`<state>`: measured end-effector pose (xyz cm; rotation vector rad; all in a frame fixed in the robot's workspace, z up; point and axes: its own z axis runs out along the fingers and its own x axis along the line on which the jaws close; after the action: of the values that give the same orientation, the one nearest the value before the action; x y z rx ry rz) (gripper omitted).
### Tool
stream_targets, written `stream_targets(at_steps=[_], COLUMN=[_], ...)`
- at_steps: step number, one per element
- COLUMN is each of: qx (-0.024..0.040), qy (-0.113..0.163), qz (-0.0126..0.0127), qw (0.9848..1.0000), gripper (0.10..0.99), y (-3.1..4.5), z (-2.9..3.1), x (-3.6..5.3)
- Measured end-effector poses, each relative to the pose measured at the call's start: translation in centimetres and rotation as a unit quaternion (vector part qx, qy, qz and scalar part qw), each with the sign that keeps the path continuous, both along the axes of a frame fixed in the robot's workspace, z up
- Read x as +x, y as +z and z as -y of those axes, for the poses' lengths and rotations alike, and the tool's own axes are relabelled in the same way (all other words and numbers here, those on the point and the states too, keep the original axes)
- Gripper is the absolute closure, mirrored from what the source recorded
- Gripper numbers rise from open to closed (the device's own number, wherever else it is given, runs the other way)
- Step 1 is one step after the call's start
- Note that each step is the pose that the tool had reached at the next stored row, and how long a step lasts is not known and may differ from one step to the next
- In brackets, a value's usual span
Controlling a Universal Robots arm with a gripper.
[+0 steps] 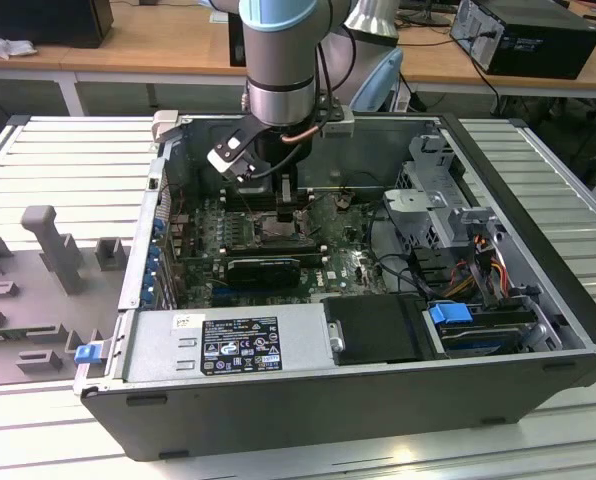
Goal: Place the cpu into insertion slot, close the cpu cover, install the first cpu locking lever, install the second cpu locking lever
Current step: 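Close the cpu cover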
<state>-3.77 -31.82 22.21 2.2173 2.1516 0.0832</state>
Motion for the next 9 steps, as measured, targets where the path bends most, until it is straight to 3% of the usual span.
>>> stream_targets(at_steps=[4,9], qx=[0.0,0.0], qy=[0.0,0.0], qz=[-0.0004,-0.0005], qw=[1.0,1.0], gripper=[0.98,0.98], y=[-0.01,0.15], z=[0.04,0.03], x=[0.55,0.61])
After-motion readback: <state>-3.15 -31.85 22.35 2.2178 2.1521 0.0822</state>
